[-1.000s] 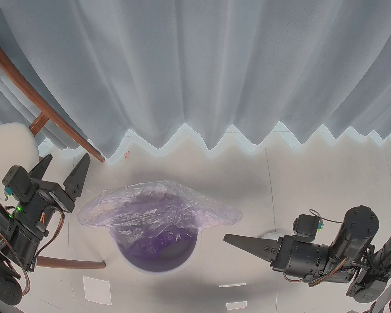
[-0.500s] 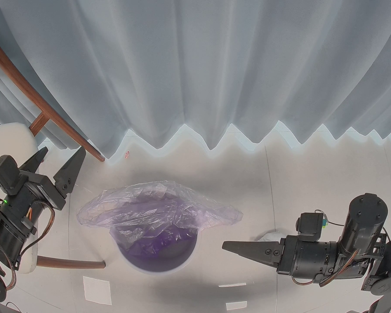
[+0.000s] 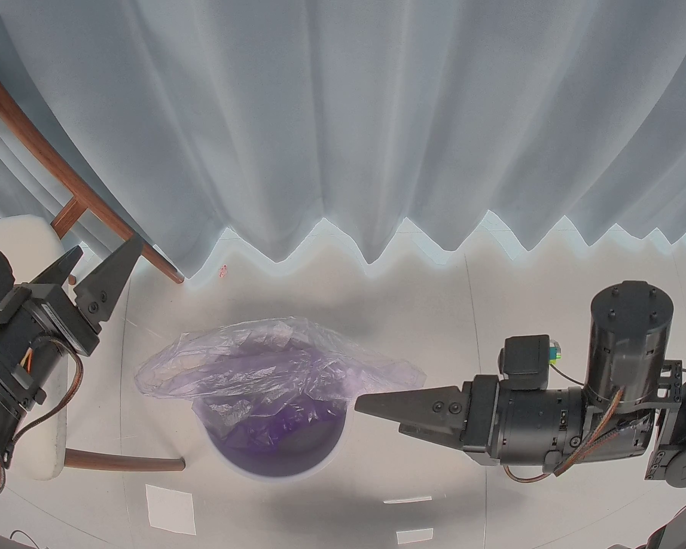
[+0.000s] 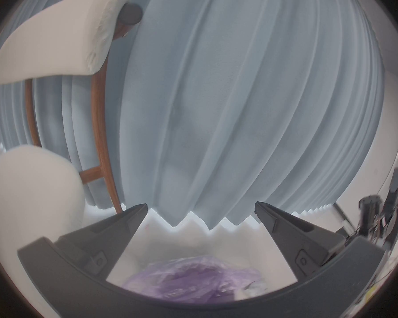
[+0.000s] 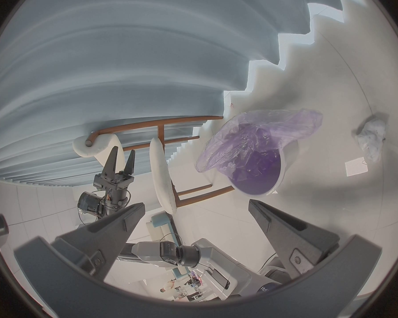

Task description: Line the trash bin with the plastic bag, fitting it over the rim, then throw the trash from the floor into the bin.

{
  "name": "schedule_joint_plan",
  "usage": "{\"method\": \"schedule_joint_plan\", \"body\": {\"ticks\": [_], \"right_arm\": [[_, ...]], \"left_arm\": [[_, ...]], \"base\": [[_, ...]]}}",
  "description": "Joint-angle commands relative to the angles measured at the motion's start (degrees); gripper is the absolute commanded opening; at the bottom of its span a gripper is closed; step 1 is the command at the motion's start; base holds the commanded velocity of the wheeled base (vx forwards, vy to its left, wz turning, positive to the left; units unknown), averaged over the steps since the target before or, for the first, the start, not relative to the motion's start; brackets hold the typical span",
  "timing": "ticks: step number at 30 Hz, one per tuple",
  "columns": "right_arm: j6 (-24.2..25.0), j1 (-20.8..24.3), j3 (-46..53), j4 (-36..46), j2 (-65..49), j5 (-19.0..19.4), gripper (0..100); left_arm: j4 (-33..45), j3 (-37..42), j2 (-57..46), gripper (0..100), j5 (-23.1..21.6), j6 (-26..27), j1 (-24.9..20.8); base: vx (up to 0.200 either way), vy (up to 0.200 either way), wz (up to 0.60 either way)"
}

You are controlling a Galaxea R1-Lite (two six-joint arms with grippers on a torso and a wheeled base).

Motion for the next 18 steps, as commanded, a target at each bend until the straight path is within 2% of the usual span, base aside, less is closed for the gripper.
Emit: {"method": "schedule_joint_plan", "body": {"ticks": [1,4,5,6,9,11,15,18], "right_arm": [[0.4,1.8,-5.4,5.0,2.3,-0.1,100],[0.4,2.6,-5.4,5.8,5.4,-0.2,100],[0.2,2.9,-5.4,5.4,8.6,-0.5,100],[0.2,2.9,-5.8,5.1,10.3,-0.7,100],[0.4,3.0,-8.3,4.0,14.7,-1.4,100],[0.5,3.0,-10.4,4.1,17.0,-1.5,100],[1.2,2.9,-13.8,4.0,20.3,-1.6,100],[4.8,2.9,-18.8,4.2,23.5,-2.1,100]], "left_arm": [[2.5,-2.8,-2.0,100,-0.1,-4.7,-3.4],[2.9,-4.2,-1.3,100,-0.7,-9.0,-5.4],[2.9,-5.0,0.2,100,-2.8,-14.1,-5.8],[2.9,-4.9,1.0,100,-5.0,-16.4,-5.8],[3.1,-4.1,1.7,100,-11.5,-20.5,-5.1],[3.2,-2.8,1.8,100,-14.3,-23.2,-5.0],[3.5,-1.4,1.8,100,-15.8,-24.6,-5.5],[4.4,0.4,1.3,100,-16.3,-23.5,-6.6]], "base": [[0.0,0.0,0.0],[0.0,0.0,0.0],[0.0,0.0,0.0],[0.0,0.0,0.0],[0.0,0.0,0.0],[0.0,0.0,0.0],[0.0,0.0,0.0],[0.0,0.0,0.0]]}}
